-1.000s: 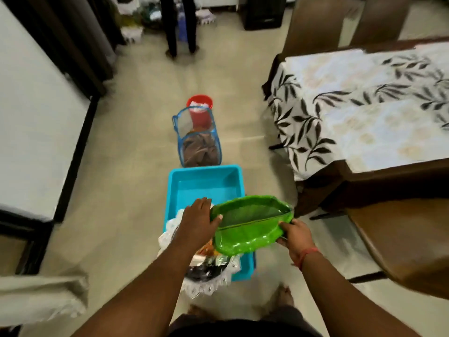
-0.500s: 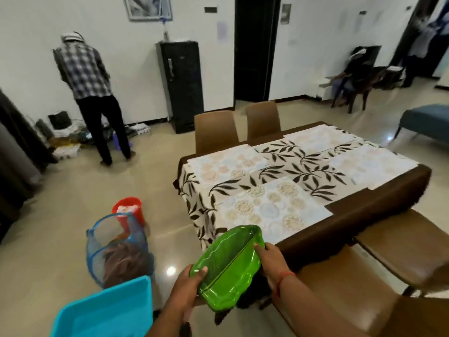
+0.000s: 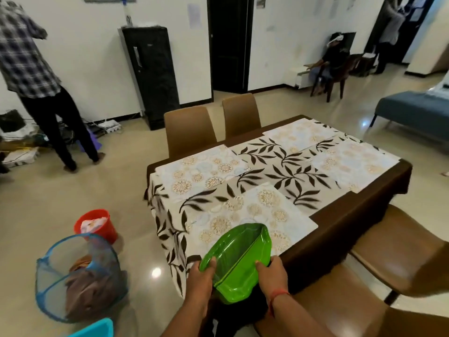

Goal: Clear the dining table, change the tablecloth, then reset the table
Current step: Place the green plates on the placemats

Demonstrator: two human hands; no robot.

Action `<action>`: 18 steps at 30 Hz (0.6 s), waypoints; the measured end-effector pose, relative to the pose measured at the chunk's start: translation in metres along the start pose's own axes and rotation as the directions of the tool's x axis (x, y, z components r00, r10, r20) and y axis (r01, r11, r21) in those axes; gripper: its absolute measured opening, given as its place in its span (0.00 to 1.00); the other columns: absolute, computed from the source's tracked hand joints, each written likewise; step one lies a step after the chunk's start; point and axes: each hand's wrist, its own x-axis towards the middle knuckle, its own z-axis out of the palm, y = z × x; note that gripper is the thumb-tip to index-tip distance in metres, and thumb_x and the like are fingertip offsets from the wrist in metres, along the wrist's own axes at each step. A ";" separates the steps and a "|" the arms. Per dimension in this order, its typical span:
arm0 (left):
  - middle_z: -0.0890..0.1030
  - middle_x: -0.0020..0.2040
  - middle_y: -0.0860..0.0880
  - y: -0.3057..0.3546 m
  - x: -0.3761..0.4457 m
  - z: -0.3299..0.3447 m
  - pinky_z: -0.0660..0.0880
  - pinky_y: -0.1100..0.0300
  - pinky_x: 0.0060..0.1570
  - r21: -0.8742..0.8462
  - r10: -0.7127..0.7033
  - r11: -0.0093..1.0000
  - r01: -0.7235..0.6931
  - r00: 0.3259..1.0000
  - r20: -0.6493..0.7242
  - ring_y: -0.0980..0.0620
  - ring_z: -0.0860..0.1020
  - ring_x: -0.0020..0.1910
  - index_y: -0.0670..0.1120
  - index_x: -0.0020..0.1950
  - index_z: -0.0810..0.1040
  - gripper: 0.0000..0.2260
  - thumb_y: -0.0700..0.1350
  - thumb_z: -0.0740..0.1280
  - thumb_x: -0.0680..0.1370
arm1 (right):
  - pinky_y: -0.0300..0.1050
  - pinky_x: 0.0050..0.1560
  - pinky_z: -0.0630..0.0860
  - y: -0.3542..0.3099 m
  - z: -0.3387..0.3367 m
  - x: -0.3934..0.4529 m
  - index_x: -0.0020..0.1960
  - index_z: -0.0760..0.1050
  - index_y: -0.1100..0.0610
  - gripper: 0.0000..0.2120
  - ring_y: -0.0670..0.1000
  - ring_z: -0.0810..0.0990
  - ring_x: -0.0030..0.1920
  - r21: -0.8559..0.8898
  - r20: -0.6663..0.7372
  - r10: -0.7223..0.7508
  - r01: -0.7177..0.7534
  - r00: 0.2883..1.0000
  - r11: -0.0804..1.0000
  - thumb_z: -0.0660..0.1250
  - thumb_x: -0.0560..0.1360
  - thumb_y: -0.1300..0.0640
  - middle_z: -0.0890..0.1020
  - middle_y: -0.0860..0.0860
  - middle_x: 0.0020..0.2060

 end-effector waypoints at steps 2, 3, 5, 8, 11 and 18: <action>0.74 0.70 0.43 0.015 0.035 0.008 0.70 0.48 0.65 0.087 -0.013 0.996 0.014 1.000 -0.009 0.41 0.72 0.68 0.45 0.74 0.69 0.30 0.65 0.59 0.80 | 0.53 0.50 0.78 -0.012 0.007 0.027 0.48 0.72 0.58 0.07 0.59 0.81 0.47 0.014 -0.035 0.021 -0.020 0.999 1.000 0.70 0.75 0.58 0.81 0.57 0.44; 0.74 0.70 0.44 0.023 0.053 0.010 0.70 0.47 0.66 0.099 -0.017 0.995 0.016 1.000 0.014 0.41 0.73 0.67 0.47 0.74 0.69 0.34 0.70 0.55 0.78 | 0.54 0.51 0.79 -0.018 0.011 0.041 0.47 0.72 0.57 0.06 0.59 0.81 0.46 0.036 -0.048 0.025 -0.023 0.999 0.999 0.68 0.75 0.58 0.81 0.57 0.44; 0.80 0.60 0.46 0.042 0.096 0.012 0.75 0.43 0.63 0.124 -0.024 0.992 0.016 0.998 0.063 0.41 0.78 0.59 0.49 0.67 0.74 0.35 0.74 0.51 0.75 | 0.58 0.50 0.80 -0.034 0.022 0.067 0.47 0.72 0.55 0.04 0.60 0.81 0.45 0.069 -0.083 0.047 -0.041 0.995 0.997 0.66 0.75 0.58 0.81 0.57 0.44; 0.79 0.55 0.46 0.079 0.138 0.006 0.77 0.42 0.59 0.165 0.033 0.985 -0.048 0.995 0.094 0.42 0.78 0.55 0.49 0.63 0.75 0.23 0.64 0.52 0.82 | 0.56 0.47 0.81 -0.057 0.044 0.087 0.50 0.72 0.57 0.04 0.59 0.81 0.45 0.144 -0.141 0.100 -0.080 0.985 0.986 0.64 0.76 0.59 0.80 0.59 0.45; 0.79 0.55 0.45 0.106 0.170 -0.004 0.76 0.45 0.59 0.232 0.106 0.964 -0.133 0.986 0.125 0.43 0.78 0.54 0.47 0.61 0.75 0.21 0.60 0.53 0.83 | 0.58 0.48 0.81 -0.074 0.065 0.099 0.49 0.72 0.57 0.03 0.59 0.80 0.44 0.239 -0.194 0.145 -0.096 0.970 0.966 0.63 0.76 0.61 0.80 0.59 0.44; 0.78 0.61 0.39 0.106 0.233 -0.006 0.75 0.45 0.60 0.318 0.044 0.944 -0.088 0.989 0.143 0.40 0.77 0.57 0.43 0.67 0.73 0.23 0.59 0.54 0.83 | 0.64 0.44 0.82 -0.055 0.066 0.122 0.50 0.73 0.57 0.02 0.62 0.81 0.46 0.432 -0.276 0.365 -0.225 0.889 0.873 0.62 0.79 0.61 0.79 0.61 0.46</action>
